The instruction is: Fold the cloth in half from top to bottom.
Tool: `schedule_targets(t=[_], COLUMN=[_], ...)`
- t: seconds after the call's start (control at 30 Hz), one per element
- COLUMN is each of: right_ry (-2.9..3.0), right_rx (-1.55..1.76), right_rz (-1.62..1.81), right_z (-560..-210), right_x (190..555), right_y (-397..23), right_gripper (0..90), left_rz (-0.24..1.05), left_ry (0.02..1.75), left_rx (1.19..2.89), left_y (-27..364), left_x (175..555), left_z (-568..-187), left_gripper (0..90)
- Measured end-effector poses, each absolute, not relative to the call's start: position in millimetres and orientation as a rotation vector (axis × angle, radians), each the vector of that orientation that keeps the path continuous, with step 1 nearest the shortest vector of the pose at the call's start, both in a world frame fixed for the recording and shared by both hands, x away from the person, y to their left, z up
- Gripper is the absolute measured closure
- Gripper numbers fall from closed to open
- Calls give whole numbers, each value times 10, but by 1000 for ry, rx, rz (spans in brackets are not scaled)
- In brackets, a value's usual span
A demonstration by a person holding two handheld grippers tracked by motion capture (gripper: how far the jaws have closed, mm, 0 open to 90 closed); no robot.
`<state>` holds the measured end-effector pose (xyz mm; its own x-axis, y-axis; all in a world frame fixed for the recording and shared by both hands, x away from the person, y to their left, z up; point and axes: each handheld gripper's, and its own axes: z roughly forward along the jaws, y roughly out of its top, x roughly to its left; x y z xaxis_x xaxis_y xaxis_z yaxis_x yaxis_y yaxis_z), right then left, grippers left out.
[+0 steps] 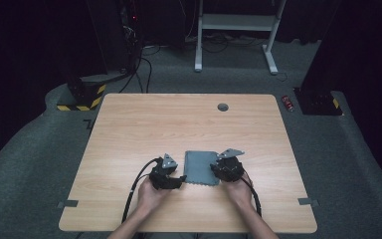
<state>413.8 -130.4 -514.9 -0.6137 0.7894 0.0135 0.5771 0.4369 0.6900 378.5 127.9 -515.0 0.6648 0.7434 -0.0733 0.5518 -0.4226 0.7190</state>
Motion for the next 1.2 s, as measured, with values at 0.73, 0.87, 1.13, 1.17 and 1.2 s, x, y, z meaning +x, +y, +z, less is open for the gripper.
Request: schedule_targets(t=[0.73, 0.87, 1.13, 1.17, 1.2], right_ry=[2231, 2217, 2183, 2179, 2176], right_rx=[1259, 1261, 1298, 1308, 1305], right_rz=[1076, 1074, 1081, 1079, 1079], right_z=[-4977, -4980, -4984, -4986, -4990], right_x=[3950, 3907, 3842, 3833, 3830], right_y=[-1805, -1900, -2051, -2064, -2083], right_gripper=[635, 634, 632, 631, 631], left_rz=[383, 393, 407, 414, 415], left_ry=[1127, 1150, 1186, 1186, 1192], left_rx=[1959, 1943, 1917, 1919, 1914], left_y=[1816, 1896, 2007, 2025, 2040], left_x=[3755, 3751, 3733, 3732, 3730], left_z=[-5080, -5093, -5103, -5106, -5110], left_gripper=[413, 413, 411, 411, 411])
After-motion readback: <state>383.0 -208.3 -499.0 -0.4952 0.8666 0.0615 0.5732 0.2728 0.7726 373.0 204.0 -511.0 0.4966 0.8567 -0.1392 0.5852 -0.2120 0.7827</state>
